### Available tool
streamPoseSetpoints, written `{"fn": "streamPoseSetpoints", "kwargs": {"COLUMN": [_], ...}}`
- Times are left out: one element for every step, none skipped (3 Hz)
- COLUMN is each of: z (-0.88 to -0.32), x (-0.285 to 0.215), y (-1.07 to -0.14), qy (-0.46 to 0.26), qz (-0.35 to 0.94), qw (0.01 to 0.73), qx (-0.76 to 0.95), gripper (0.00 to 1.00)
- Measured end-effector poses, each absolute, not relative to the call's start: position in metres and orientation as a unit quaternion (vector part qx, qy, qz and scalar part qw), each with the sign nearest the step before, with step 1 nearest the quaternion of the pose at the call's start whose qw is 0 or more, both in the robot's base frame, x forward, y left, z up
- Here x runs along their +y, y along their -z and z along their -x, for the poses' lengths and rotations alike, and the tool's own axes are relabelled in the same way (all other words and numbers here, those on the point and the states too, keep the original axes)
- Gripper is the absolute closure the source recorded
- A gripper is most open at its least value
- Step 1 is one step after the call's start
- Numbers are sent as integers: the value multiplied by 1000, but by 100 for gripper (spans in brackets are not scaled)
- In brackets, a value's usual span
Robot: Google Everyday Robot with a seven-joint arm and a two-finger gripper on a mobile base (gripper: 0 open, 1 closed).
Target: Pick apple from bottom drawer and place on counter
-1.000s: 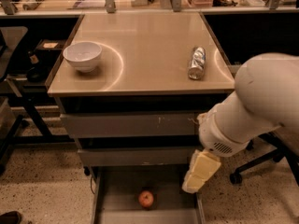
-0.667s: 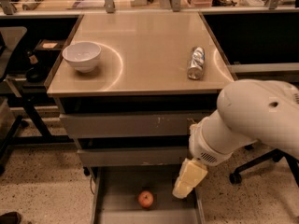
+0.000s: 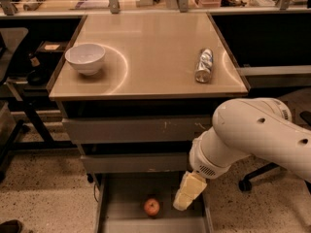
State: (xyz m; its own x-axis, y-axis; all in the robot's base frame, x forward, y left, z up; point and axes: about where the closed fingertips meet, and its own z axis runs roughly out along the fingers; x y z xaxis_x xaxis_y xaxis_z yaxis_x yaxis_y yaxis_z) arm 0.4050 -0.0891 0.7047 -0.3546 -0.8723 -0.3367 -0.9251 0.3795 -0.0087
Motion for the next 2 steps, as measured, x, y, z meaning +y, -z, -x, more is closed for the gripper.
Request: {"fn": "streamPoseSetpoints", "kwargs": {"z": [-408,-419], "x": [-90,-93], "y": [-666,-616], "qy": [-112,-133], "qz": [533,512], "qw": [145,151], "qx": [826,835], "gripper": [0,0]}}
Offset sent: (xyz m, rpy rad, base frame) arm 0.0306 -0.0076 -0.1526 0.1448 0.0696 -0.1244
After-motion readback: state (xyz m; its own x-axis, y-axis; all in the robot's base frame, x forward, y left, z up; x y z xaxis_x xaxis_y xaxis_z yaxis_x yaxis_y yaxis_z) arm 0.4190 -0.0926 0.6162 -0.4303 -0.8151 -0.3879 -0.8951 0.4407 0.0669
